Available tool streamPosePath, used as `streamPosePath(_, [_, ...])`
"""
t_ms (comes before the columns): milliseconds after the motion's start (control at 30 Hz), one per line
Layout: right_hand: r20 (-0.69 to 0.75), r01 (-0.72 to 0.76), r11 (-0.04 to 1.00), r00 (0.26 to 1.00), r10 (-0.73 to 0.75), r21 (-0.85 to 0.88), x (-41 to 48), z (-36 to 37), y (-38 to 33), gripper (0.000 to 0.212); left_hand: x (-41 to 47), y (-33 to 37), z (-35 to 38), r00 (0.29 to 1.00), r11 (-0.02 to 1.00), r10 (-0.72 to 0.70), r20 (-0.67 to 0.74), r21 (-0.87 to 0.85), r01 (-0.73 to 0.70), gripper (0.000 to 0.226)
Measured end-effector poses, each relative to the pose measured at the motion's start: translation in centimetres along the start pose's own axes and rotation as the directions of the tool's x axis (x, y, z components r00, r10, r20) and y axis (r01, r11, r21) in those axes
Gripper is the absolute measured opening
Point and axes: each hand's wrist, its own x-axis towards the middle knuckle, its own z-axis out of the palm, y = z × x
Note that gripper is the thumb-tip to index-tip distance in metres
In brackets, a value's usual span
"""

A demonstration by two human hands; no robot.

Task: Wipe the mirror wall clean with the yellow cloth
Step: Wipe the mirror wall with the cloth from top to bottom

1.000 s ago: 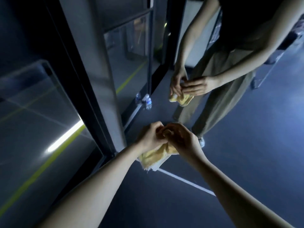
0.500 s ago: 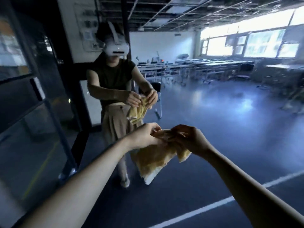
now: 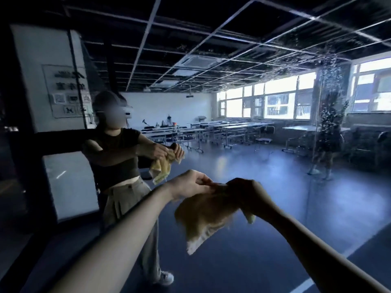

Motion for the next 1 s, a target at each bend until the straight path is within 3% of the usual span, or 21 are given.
streamPosePath(67, [-0.116, 0.049, 0.998, 0.992, -0.043, 0.050, 1.4, -1.0, 2.8, 0.017, 3.0, 1.9, 0.2, 0.996, 0.995, 0.050, -0.080, 0.087, -0.043, 0.010])
streamPosePath(133, [-0.190, 0.100, 0.984, 0.979, -0.070, 0.151, 2.8, -2.5, 4.7, 0.027, 6.1, 3.5, -0.1, 0.970, 0.973, 0.123, -0.212, 0.217, -0.076, 0.020])
streamPosePath(200, [-0.257, 0.199, 0.910, 0.960, -0.108, 0.363, 4.2, -4.4, 6.0, 0.017, 8.9, 5.0, -1.1, 0.917, 0.939, 0.209, -0.340, 0.331, -0.091, 0.021])
streamPosePath(267, [-0.333, 0.287, 0.786, 0.936, -0.110, 0.547, 6.3, -6.1, 7.2, 0.038, 11.2, 6.6, -2.7, 0.867, 0.910, 0.283, -0.411, 0.400, -0.108, 0.026])
streamPosePath(300, [-0.373, 0.318, 0.771, 0.921, -0.112, 0.552, 7.7, -6.8, 7.9, 0.041, 12.2, 7.6, -3.6, 0.840, 0.897, 0.312, -0.444, 0.428, -0.107, 0.031])
streamPosePath(433, [-0.517, 0.383, 0.822, 0.846, -0.129, 0.422, 13.6, -9.9, 9.4, 0.037, 16.1, 10.9, -7.4, 0.758, 0.872, 0.408, -0.508, 0.462, -0.161, 0.037])
streamPosePath(533, [-0.654, 0.426, 0.838, 0.748, -0.114, 0.341, 17.1, -12.9, 9.9, 0.028, 18.3, 12.9, -10.2, 0.652, 0.836, 0.507, -0.564, 0.507, -0.211, 0.005])
streamPosePath(667, [-0.718, 0.471, 0.855, 0.670, -0.188, 0.216, 21.0, -16.4, 9.4, 0.021, 19.7, 14.5, -13.6, 0.504, 0.663, 0.647, -0.572, 0.749, -0.001, 0.007])
streamPosePath(800, [-0.784, 0.456, 0.881, 0.591, -0.191, 0.129, 25.2, -20.0, 8.4, 0.024, 20.5, 16.0, -17.0, 0.385, 0.523, 0.772, -0.506, 0.849, 0.068, 0.015])
streamPosePath(933, [-0.895, 0.422, 0.907, 0.401, -0.193, -0.007, 29.0, -22.7, 7.2, 0.025, 20.8, 16.7, -19.1, 0.331, 0.427, 0.821, -0.465, 0.885, 0.183, 0.023])
streamPosePath(1000, [-0.938, 0.448, 0.890, 0.263, -0.224, -0.087, 30.2, -22.6, 6.7, 0.027, 20.3, 16.3, -19.1, 0.354, 0.235, 0.862, -0.363, 0.905, 0.355, 0.024])
